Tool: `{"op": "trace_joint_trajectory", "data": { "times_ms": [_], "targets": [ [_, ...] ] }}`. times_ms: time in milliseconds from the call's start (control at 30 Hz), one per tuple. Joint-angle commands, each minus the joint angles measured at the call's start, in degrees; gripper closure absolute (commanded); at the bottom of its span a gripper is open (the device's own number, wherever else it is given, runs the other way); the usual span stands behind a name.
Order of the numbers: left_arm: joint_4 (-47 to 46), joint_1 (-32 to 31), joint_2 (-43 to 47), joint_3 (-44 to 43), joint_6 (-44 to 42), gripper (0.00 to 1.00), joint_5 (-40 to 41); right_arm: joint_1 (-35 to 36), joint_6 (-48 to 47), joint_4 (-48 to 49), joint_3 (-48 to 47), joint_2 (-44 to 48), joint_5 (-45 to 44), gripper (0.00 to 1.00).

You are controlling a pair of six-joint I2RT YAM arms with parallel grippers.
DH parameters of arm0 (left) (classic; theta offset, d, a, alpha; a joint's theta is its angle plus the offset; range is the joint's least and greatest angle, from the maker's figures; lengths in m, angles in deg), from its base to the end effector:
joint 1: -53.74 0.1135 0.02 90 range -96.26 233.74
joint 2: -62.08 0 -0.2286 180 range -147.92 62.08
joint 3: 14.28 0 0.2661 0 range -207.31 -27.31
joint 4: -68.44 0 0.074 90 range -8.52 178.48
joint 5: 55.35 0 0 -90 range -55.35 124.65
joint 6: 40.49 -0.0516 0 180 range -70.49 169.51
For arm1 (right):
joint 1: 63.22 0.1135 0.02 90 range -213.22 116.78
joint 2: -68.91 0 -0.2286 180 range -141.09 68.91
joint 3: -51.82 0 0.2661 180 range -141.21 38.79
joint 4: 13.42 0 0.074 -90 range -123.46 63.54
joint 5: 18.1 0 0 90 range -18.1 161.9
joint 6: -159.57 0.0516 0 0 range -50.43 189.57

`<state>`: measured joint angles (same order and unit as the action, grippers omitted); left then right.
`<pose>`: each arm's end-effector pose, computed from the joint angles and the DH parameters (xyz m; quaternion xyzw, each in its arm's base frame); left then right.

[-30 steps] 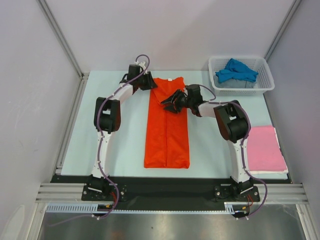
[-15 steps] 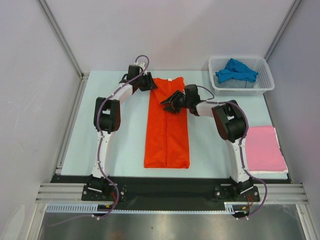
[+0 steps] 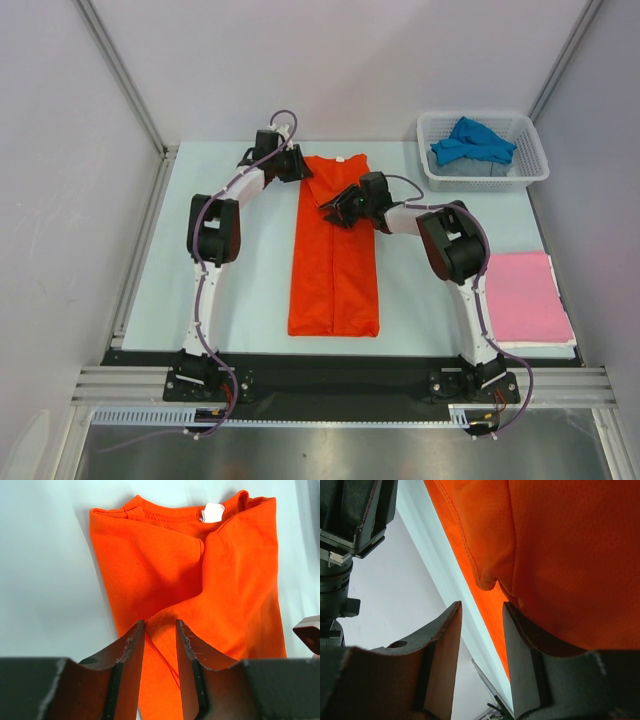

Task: Fold and stack the t-shirts
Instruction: Fold the tshirt

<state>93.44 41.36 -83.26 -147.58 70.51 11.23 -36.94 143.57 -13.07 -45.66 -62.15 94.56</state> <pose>0.5476 -0.1412 0.1149 0.0244 0.8808 -0.2994 0.3660 0.4338 0.2364 0.0720 0.2635 0.8267 0.4686 0.1661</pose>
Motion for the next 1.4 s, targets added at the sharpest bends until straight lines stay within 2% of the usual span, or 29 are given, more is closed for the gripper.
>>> {"op": "trace_joint_trajectory", "data": {
  "times_ms": [0,333,700,933,1033,1200,1367],
  "targets": [
    [-0.89,0.52,0.05,-1.72,0.28,0.64,-1.80,0.52,1.41,-0.73,-1.51,-0.68,-4.54,0.56],
    [-0.98,0.60,0.23,-1.72,0.37,0.65,-2.60,0.52,2.99,-0.65,-4.50,-3.40,-5.60,0.60],
    [-0.54,0.60,0.76,-1.55,0.63,0.67,-3.12,0.61,4.84,0.85,-6.87,-4.55,-5.08,0.76],
    [-0.37,0.60,1.28,-1.64,0.45,0.67,-3.30,0.26,4.75,1.29,-5.56,-3.94,-4.81,0.73],
    [-0.37,0.60,1.20,-1.72,0.54,0.69,-3.39,0.17,4.14,1.03,-5.64,-3.67,-4.73,0.78],
    [0.77,0.60,1.81,-1.90,1.41,0.79,-2.95,-0.35,3.17,-0.20,-5.29,-1.74,-3.06,1.00],
    [1.83,0.69,1.90,-1.99,2.64,0.85,-3.47,-0.88,2.64,-1.08,-3.62,0.55,-0.60,1.00]
  ]
}}
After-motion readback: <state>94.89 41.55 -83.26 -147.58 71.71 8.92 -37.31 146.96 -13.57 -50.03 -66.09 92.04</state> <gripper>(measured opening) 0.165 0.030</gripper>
